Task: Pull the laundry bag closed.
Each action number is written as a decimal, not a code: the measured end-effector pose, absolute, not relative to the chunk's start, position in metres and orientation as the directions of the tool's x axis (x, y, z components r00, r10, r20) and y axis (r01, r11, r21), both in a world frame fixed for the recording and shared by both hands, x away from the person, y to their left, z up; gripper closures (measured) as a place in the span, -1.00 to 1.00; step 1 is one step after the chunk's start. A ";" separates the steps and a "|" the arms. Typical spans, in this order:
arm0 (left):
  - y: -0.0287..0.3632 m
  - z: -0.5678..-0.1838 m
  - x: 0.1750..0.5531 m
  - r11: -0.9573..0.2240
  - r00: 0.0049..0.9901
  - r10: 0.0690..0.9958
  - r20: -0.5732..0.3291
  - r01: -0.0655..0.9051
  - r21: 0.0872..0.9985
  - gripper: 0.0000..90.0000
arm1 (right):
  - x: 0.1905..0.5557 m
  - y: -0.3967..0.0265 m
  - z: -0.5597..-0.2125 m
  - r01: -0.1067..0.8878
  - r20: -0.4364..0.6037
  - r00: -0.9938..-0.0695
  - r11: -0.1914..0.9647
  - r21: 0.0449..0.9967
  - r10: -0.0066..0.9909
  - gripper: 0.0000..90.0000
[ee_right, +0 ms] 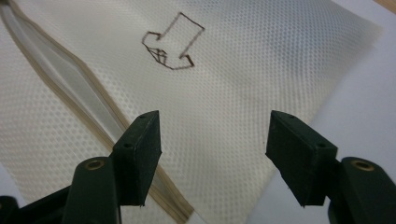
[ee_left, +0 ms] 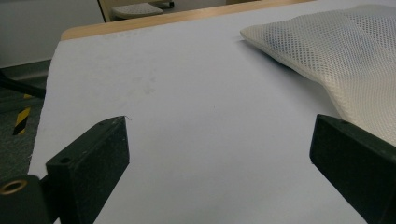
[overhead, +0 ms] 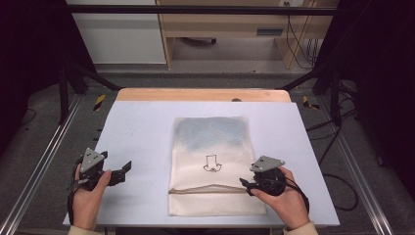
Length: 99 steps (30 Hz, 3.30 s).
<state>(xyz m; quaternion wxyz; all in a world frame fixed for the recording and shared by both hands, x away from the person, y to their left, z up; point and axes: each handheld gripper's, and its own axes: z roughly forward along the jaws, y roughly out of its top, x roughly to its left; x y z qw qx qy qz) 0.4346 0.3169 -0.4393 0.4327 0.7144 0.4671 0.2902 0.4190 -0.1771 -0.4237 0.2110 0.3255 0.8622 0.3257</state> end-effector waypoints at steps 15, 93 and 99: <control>0.320 -0.447 0.442 -0.208 0.391 0.920 0.019 0.447 0.870 -0.89 | 0.433 -0.110 -0.411 0.335 -0.152 -0.818 0.674 0.658 0.555 -0.27; 0.308 -0.447 0.451 -0.340 0.471 0.877 0.094 0.470 0.815 -0.87 | 0.449 0.040 -0.447 0.150 -0.010 -0.983 0.833 0.533 0.183 0.76; 0.306 -0.447 0.451 -0.345 0.480 0.872 0.092 0.471 0.812 -0.87 | 0.448 0.041 -0.447 0.144 -0.005 -0.985 0.836 0.530 0.172 0.81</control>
